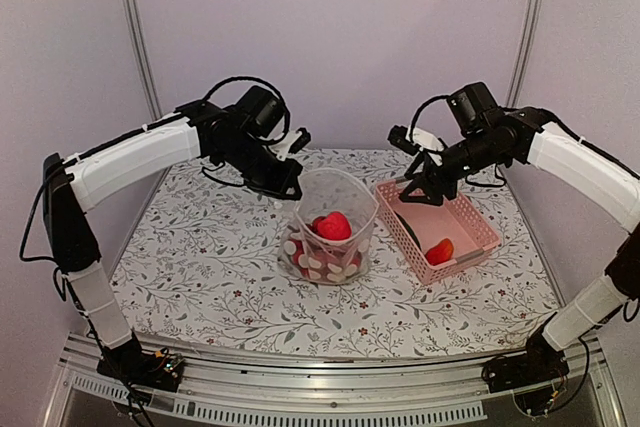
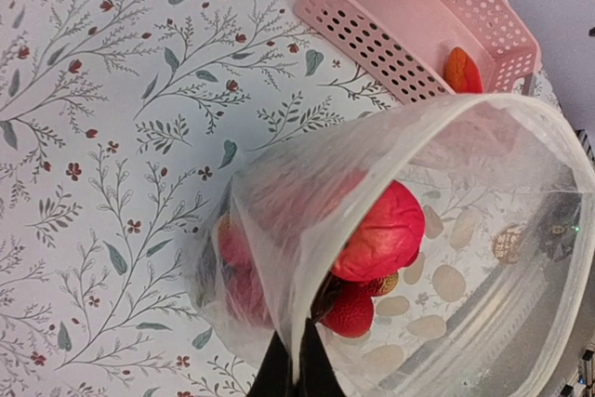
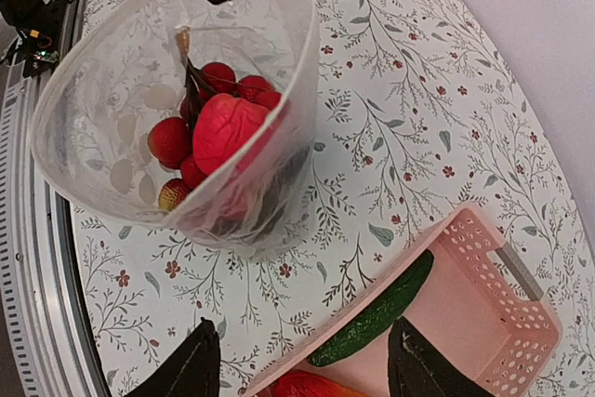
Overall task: Place the food in the zip-top bag and seal the zipper
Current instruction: Pick up the fake vegetable from the bin.
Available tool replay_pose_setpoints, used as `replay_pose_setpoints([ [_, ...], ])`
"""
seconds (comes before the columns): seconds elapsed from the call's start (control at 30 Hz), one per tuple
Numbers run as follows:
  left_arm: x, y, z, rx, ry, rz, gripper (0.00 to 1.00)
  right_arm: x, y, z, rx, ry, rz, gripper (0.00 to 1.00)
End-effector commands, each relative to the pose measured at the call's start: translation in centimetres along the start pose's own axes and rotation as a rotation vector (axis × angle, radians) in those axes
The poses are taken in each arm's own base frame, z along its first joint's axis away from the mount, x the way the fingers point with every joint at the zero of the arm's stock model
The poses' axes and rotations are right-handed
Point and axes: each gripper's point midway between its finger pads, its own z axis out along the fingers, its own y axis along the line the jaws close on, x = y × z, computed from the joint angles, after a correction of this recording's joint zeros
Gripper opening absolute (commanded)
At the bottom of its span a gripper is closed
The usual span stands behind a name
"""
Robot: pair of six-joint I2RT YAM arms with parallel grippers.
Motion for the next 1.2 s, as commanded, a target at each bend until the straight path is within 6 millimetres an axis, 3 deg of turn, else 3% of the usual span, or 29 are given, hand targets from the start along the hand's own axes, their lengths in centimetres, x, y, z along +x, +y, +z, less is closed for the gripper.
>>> replay_pose_setpoints([
  [0.0,-0.8,0.4,0.0,-0.006,-0.012,0.003,0.00,2.8,-2.7,-1.3,0.081,0.009,0.083,0.60],
  [0.17,-0.7,0.5,0.1,-0.012,-0.009,0.008,0.00,8.2,-6.1,-0.4,0.132,0.087,0.265,0.59],
  [0.33,-0.4,0.7,0.4,-0.015,0.002,0.005,0.00,11.8,-8.8,1.2,0.175,0.135,0.434,0.57],
  [0.57,-0.1,0.7,0.3,-0.018,0.004,0.006,0.00,14.2,-9.6,4.8,0.124,0.190,0.517,0.55],
  [0.9,0.1,0.9,-0.1,-0.026,-0.001,0.001,0.00,16.1,-9.8,9.1,0.008,0.243,0.610,0.54],
  [1.17,0.4,1.1,0.1,-0.033,0.007,-0.001,0.00,16.6,-10.0,11.1,-0.004,0.282,0.629,0.55],
])
